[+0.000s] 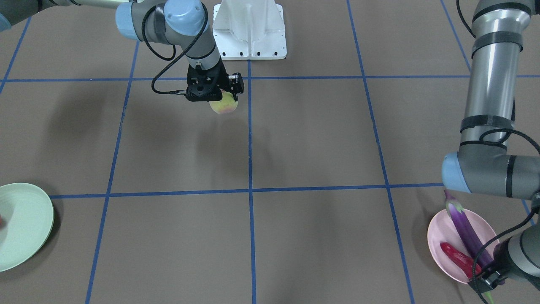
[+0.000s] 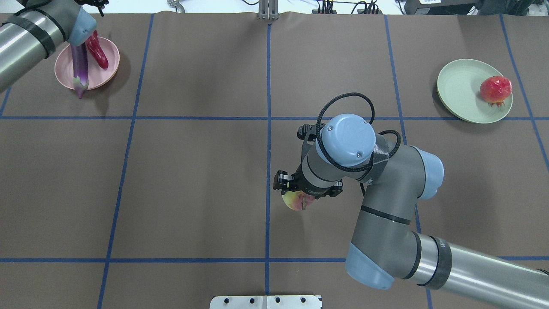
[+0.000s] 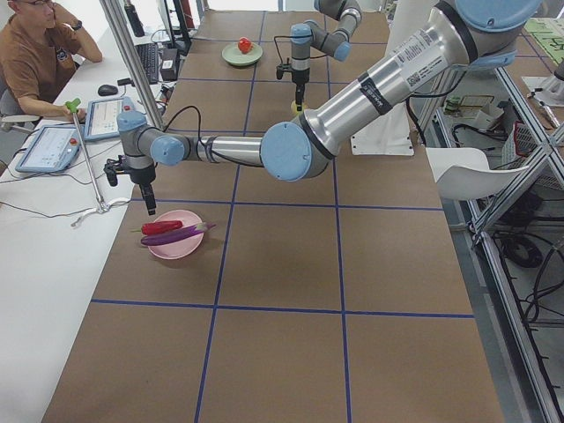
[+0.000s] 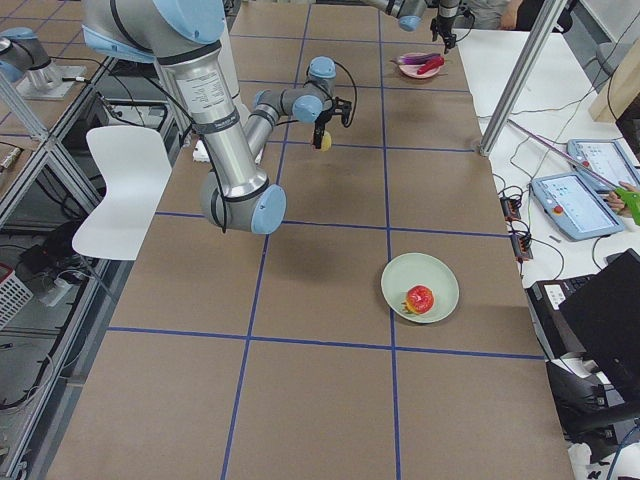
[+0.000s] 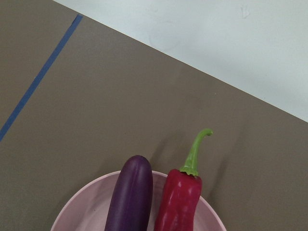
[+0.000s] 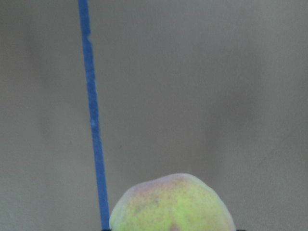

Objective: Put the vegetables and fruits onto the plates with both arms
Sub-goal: 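Carry peach to green plate with right gripper while left gripper withdraws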

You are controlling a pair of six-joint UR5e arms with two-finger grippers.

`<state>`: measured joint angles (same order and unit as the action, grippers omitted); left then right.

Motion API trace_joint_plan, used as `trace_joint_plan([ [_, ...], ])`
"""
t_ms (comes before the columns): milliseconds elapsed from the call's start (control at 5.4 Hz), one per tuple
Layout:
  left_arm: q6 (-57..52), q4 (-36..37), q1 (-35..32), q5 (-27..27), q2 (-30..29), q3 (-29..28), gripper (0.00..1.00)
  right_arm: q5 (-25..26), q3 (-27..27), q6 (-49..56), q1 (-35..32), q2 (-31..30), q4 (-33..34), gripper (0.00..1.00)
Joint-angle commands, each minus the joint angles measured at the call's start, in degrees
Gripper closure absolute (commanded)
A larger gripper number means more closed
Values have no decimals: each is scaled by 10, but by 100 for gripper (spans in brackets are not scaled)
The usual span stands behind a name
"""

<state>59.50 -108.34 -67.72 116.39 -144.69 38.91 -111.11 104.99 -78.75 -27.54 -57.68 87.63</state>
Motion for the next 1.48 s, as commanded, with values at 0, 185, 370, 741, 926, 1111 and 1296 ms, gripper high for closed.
trace_joint_plan([
  [0, -1, 39, 7, 1, 7, 75, 0, 2, -2, 76, -70, -8, 1, 100],
  [185, -6, 63, 8, 3, 59, 165, 0, 0, -6, 134, -108, -22, 2, 100],
  [370, -34, 63, 7, 57, 120, 245, 0, -2, -7, 185, -139, -28, 29, 100],
  [741, -167, 60, -10, 74, 280, 416, 0, -23, -8, 301, -209, -49, 71, 100],
  [926, -191, 59, -20, 74, 323, 466, 0, -29, -14, 360, -236, -67, 69, 100],
  [1111, -192, 57, -29, 76, 346, 491, 0, -30, -45, 390, -254, -76, 61, 100],
  [1296, -192, 59, -35, 77, 351, 495, 0, -31, -66, 429, -272, -77, 56, 100],
])
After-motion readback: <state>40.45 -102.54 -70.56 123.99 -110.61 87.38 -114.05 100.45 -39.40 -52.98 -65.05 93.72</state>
